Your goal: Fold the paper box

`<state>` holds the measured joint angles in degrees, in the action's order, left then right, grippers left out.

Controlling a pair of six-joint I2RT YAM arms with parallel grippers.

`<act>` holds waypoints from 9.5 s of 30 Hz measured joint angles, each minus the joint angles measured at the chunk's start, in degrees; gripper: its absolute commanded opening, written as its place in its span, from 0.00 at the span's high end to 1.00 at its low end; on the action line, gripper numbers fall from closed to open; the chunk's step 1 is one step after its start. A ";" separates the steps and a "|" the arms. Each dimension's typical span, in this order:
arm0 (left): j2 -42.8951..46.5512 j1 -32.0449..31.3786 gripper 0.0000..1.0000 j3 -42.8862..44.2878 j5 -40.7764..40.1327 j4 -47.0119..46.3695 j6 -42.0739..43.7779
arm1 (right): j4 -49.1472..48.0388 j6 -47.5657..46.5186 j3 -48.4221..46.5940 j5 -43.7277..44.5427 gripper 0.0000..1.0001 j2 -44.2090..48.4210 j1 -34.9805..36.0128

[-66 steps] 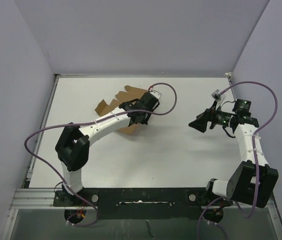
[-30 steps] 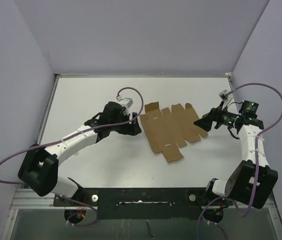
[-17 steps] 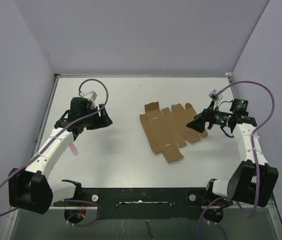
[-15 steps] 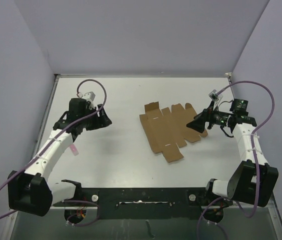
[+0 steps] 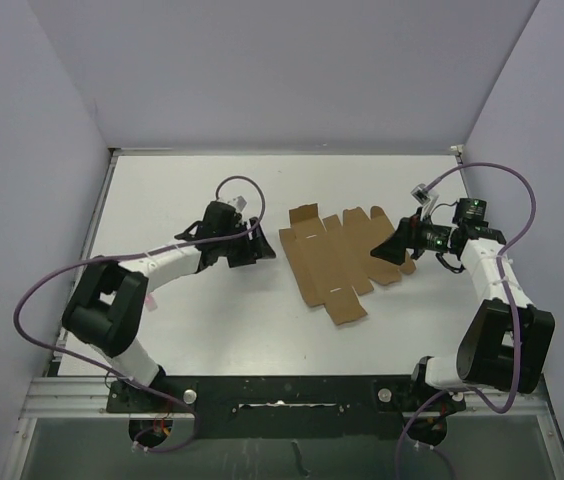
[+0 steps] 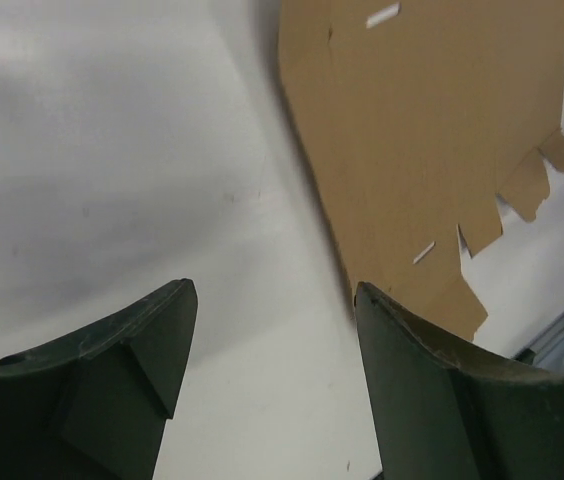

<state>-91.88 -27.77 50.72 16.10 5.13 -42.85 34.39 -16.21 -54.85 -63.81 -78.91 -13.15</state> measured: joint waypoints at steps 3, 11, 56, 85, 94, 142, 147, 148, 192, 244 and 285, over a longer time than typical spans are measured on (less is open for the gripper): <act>-4.83 0.22 0.36 5.40 -0.26 -2.51 3.89 | -0.02 0.02 0.00 -0.24 0.02 -0.02 -0.46; -10.93 0.63 0.36 10.12 3.10 -9.07 12.20 | -0.04 -0.02 0.00 -1.22 0.02 -0.02 -2.29; -9.16 -0.09 1.00 -2.08 4.26 -20.52 16.85 | -5.70 5.27 2.58 -5.44 0.02 -1.90 -8.28; 9.97 -10.62 1.00 -18.45 -16.76 -16.00 -4.85 | -15.61 25.66 8.68 12.61 0.40 -16.70 -4.42; 9.88 -12.63 1.00 -18.32 -16.96 -15.96 -5.31 | -18.10 29.38 8.68 9.55 0.53 -19.52 -4.35; 33.94 -14.05 0.03 -11.69 -17.09 -6.12 9.77 | -21.81 26.49 6.21 -4.55 1.00 -1.49 -5.07; 26.80 -13.29 0.05 -6.32 -13.22 -9.31 14.16 | -23.96 27.93 6.58 -4.98 1.00 3.15 -4.37; 24.92 -13.00 0.06 -4.76 -12.04 -10.36 15.06 | -24.37 28.28 6.64 -5.05 1.00 3.80 -4.37; 9.99 7.93 0.26 -2.73 29.24 -39.19 12.17 | -14.88 12.11 4.92 -13.73 1.00 12.50 0.50; -10.38 2.91 1.00 -0.44 35.95 -76.48 4.66 | -1.22 -3.13 2.03 -17.79 0.97 10.75 0.37; -14.12 3.13 0.96 0.79 38.58 -80.54 7.08 | -11.26 -1.49 2.08 -7.72 1.00 6.19 7.67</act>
<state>-106.00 -24.64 51.51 54.68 -75.42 -35.77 23.14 -17.69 -52.77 -71.53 -72.73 -5.48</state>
